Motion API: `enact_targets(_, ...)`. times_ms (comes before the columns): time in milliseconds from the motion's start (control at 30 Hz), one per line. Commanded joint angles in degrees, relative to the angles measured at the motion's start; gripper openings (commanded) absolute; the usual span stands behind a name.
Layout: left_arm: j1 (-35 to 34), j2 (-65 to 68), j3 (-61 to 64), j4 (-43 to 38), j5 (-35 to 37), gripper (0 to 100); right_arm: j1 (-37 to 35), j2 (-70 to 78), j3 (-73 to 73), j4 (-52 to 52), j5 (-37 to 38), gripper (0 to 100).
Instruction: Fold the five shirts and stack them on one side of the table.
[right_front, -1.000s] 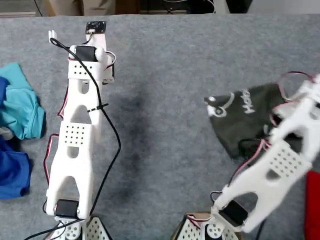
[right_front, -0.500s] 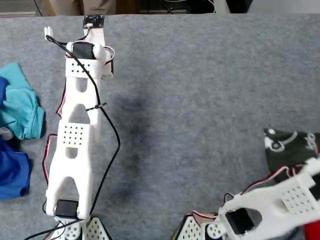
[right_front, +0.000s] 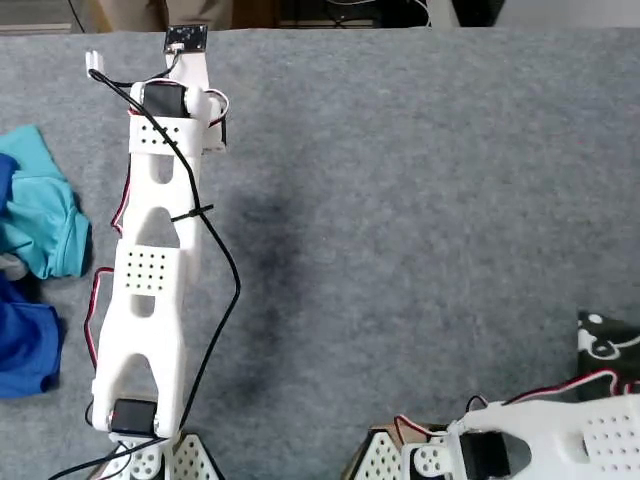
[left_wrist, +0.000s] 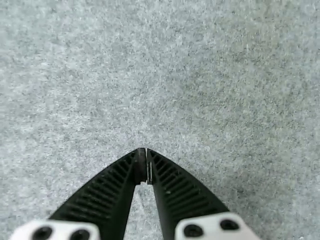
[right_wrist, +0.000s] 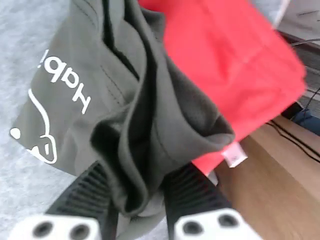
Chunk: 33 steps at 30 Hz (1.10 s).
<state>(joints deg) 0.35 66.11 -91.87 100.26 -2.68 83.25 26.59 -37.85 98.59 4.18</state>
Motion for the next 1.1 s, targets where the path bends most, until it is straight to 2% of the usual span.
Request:
enact_targets(0, -0.26, -4.53, -2.64, 0.70, -0.44, 2, 4.62, -4.62, -0.40, -4.04, 2.11, 0.4)
enact_targets(300, -0.44, -4.53, -2.64, 0.70, -0.44, 2, 10.42, -1.19, -0.40, -12.04, 2.55, 0.4)
enact_targets(533, -0.44, -4.53, -2.64, 0.70, -0.44, 2, 12.09, 3.91, -0.40, -11.87, 2.64, 0.5)
enact_targets(767, -0.44, -4.53, -2.64, 0.70, -0.44, 2, 12.09, 4.44, -0.13, -11.87, 10.81, 0.9)
enact_targets(867, -0.44, -4.53, -2.64, 0.70, -0.44, 2, 12.09, 4.35, -0.31, -10.20, 13.98, 8.0)
enact_targets(1067, -1.76, -4.53, -2.73, 0.70, -0.18, 2, 11.47, 4.44, -0.40, -4.92, 29.36, 35.1)
